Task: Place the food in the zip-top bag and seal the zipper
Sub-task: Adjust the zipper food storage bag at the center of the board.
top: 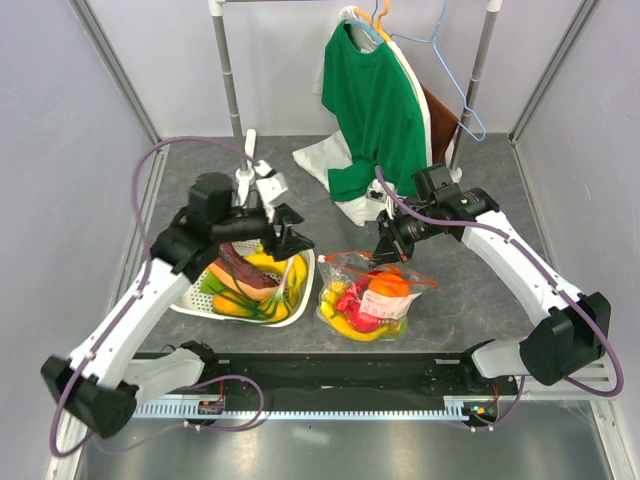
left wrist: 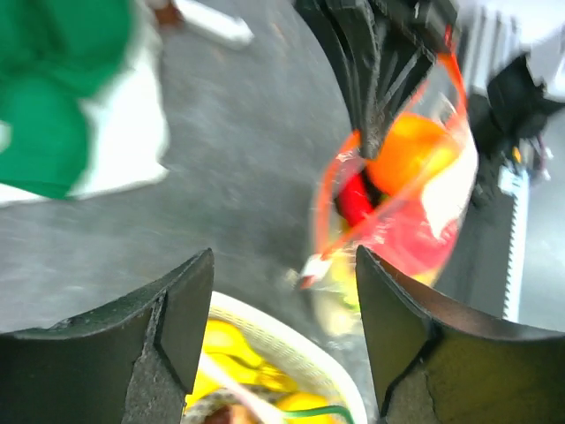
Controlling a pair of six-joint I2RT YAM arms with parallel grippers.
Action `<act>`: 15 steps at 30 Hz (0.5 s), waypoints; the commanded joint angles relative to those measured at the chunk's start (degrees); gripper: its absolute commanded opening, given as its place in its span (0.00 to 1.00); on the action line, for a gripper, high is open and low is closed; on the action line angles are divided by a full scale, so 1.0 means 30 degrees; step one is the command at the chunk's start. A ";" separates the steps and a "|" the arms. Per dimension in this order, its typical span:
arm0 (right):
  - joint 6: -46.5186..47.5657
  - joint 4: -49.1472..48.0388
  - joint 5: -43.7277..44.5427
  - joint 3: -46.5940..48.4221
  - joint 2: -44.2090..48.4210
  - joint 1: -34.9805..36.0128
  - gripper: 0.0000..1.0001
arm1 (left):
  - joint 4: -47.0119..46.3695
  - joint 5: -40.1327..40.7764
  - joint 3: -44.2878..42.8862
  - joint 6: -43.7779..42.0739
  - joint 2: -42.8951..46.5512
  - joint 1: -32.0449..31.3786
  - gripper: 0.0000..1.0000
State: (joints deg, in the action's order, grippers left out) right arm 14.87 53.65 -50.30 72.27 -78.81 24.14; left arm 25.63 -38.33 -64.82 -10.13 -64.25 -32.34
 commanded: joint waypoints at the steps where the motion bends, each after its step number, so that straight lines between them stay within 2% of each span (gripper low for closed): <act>1: 0.0813 -0.0158 -0.0283 0.0695 0.0048 0.0010 0.00 | -0.0544 -0.3593 0.2002 -0.0433 0.1524 0.2045 0.72; 3: 0.0843 -0.0216 -0.0254 0.0899 0.0048 0.0039 0.00 | -0.0894 -0.4274 0.3112 0.0265 0.1349 0.2517 0.73; 6: 0.0638 -0.0480 -0.0371 0.0930 0.0194 0.0010 0.00 | -0.3086 -0.4829 0.4518 0.2517 0.0880 0.2605 0.72; 8: 0.0696 -0.0510 -0.0254 0.0930 0.0194 0.0039 0.00 | -0.5893 -0.6204 0.5662 0.3198 0.1199 0.2605 0.71; 11: 0.0843 -0.0568 -0.0224 0.0930 0.0136 0.0039 0.00 | -0.9698 -0.6560 0.8154 0.5015 0.1698 0.2547 0.71; 15: 0.0989 -0.0656 -0.0283 0.1017 0.0106 0.0010 0.00 | -1.0443 -0.6473 0.8509 0.4753 0.0792 0.2488 0.68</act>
State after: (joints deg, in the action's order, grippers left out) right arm 15.75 53.52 -50.26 72.90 -78.81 24.16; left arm 6.50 -54.17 -39.00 0.19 -61.41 -24.88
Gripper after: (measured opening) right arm 0.010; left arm 0.694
